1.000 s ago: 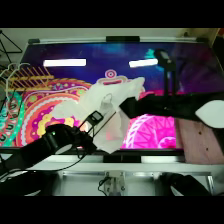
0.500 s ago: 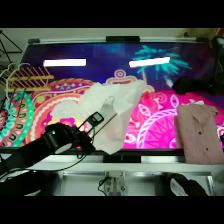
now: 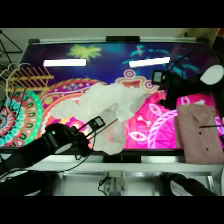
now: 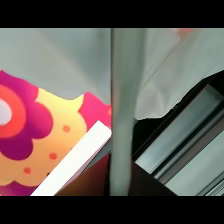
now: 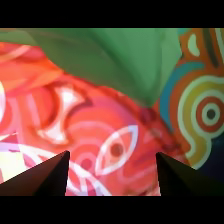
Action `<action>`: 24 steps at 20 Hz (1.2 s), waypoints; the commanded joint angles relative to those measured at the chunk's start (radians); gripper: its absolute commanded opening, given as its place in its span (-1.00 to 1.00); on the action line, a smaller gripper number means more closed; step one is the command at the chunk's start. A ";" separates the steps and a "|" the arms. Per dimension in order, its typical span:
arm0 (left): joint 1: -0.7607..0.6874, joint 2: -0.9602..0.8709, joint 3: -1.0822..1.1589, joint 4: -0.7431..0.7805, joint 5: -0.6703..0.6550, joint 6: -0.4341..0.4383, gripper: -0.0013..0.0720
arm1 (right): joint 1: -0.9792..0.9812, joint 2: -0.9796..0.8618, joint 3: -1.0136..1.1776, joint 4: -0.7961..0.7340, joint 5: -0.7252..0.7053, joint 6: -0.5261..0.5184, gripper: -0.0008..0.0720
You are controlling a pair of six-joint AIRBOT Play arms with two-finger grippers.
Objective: Fold the shirts.
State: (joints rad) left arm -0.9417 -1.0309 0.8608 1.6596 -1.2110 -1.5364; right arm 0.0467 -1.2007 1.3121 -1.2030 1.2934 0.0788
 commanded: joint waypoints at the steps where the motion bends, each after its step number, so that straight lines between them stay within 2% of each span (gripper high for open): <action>1: 0.000 0.000 0.001 0.010 -0.004 0.048 -0.84 | 0.075 -0.040 0.001 0.002 -0.033 -0.130 0.76; 6: 0.000 0.000 0.001 0.009 -0.004 0.051 -0.84 | 0.153 -0.105 0.001 0.024 -0.023 -0.129 0.76; 13: 0.000 0.001 0.008 0.009 -0.001 0.068 -0.84 | 0.156 -0.180 0.001 0.029 -0.007 -0.129 0.75; 14: 0.000 0.001 0.011 0.009 -0.001 0.071 -0.84 | 0.156 -0.191 0.001 0.026 -0.006 -0.129 0.58; 15: 0.000 0.001 0.011 0.009 0.000 0.071 -0.84 | 0.156 -0.200 0.001 0.024 0.000 -0.129 0.16; 16: 0.000 0.000 0.011 0.009 -0.001 0.070 -0.84 | 0.156 -0.204 0.001 0.023 0.017 -0.129 -0.43; 17: 0.000 0.000 0.011 0.009 0.003 0.070 -0.82 | 0.156 -0.205 0.001 0.023 0.042 -0.126 -0.81; 18: 0.000 0.000 0.011 0.013 0.003 0.073 -0.68 | 0.156 -0.205 0.001 0.023 0.058 -0.124 -0.83; 19: 0.000 0.000 0.011 0.033 0.001 0.077 -0.05 | 0.156 -0.204 0.001 0.023 0.074 -0.124 -0.83; 20: 0.000 0.000 0.014 0.077 -0.012 0.077 0.74 | 0.156 -0.202 0.001 0.023 0.089 -0.118 -0.83; 21: 0.004 0.000 0.023 0.134 -0.038 0.077 1.00 | 0.156 -0.195 0.001 0.023 0.101 -0.113 -0.83; 24: 0.072 0.016 0.074 0.335 -0.157 0.078 1.00 | 0.156 -0.159 0.001 0.016 0.114 -0.062 -0.83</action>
State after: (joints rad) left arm -0.9134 -1.0256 0.9024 1.8175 -1.2778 -1.4601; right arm 0.2016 -1.3819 1.3121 -1.1801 1.3811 -0.0200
